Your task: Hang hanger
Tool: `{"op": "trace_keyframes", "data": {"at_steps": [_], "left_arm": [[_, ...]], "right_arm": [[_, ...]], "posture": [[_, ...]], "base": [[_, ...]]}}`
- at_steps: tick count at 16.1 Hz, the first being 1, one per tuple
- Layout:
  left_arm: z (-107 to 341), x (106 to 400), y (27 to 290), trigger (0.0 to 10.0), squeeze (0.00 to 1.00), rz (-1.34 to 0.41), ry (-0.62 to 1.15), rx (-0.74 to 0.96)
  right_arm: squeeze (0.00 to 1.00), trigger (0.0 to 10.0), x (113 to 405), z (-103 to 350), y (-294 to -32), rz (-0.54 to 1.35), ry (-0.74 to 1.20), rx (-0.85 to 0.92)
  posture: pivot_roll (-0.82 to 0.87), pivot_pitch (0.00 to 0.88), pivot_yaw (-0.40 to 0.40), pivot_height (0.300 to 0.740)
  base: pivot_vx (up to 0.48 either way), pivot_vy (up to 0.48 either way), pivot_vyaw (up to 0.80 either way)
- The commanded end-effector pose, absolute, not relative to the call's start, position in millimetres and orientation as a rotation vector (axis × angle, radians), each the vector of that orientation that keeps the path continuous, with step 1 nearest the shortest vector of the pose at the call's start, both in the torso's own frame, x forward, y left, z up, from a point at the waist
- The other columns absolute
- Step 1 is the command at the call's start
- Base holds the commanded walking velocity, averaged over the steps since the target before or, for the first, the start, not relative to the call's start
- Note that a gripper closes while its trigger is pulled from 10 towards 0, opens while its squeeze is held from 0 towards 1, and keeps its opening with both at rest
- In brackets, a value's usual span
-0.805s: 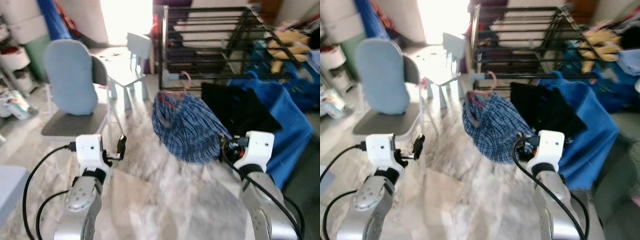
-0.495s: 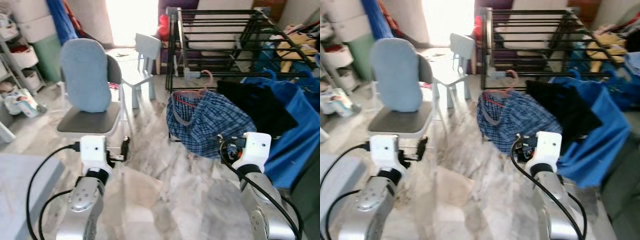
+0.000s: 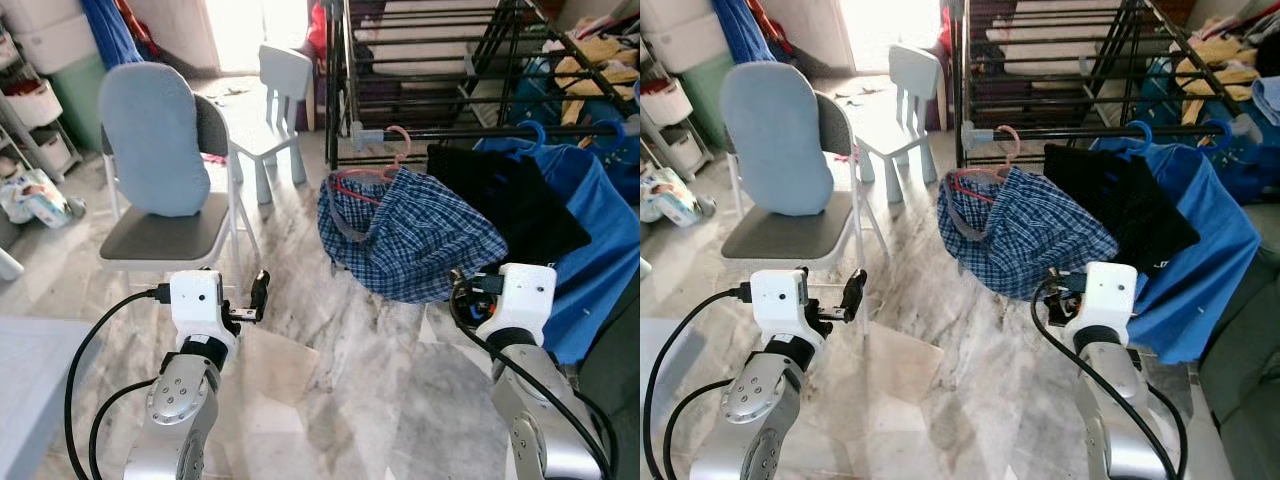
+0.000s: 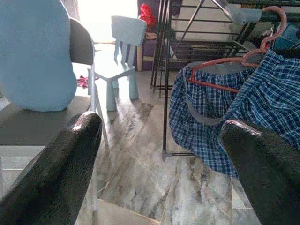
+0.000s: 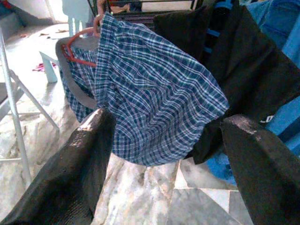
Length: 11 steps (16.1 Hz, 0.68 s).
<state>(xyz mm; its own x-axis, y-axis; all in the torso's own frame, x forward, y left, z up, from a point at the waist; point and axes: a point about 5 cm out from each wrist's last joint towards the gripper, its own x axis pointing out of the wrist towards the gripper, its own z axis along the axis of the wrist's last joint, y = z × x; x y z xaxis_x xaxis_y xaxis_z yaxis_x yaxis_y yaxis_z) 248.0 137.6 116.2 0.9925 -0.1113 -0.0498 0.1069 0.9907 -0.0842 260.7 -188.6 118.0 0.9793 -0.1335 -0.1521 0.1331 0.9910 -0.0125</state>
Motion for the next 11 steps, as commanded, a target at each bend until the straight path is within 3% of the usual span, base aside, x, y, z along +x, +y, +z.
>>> {"op": "trace_keyframes", "data": {"at_steps": [1,11], "left_arm": [[115.7,248.0,141.1,10.0,0.0,-0.095,0.056,-0.072],[115.7,248.0,141.1,10.0,0.0,-0.095,0.056,-0.072]], "right_arm": [[0.0,10.0,262.0,120.5,-187.1,-0.133,0.148,0.001],[0.0,10.0,262.0,120.5,-187.1,-0.133,0.148,0.001]], "posture": [[-0.12,0.0,0.04,0.74],[-0.12,0.0,0.04,0.74]], "base": [[0.0,0.0,0.0],[0.0,0.0,0.0]]}}
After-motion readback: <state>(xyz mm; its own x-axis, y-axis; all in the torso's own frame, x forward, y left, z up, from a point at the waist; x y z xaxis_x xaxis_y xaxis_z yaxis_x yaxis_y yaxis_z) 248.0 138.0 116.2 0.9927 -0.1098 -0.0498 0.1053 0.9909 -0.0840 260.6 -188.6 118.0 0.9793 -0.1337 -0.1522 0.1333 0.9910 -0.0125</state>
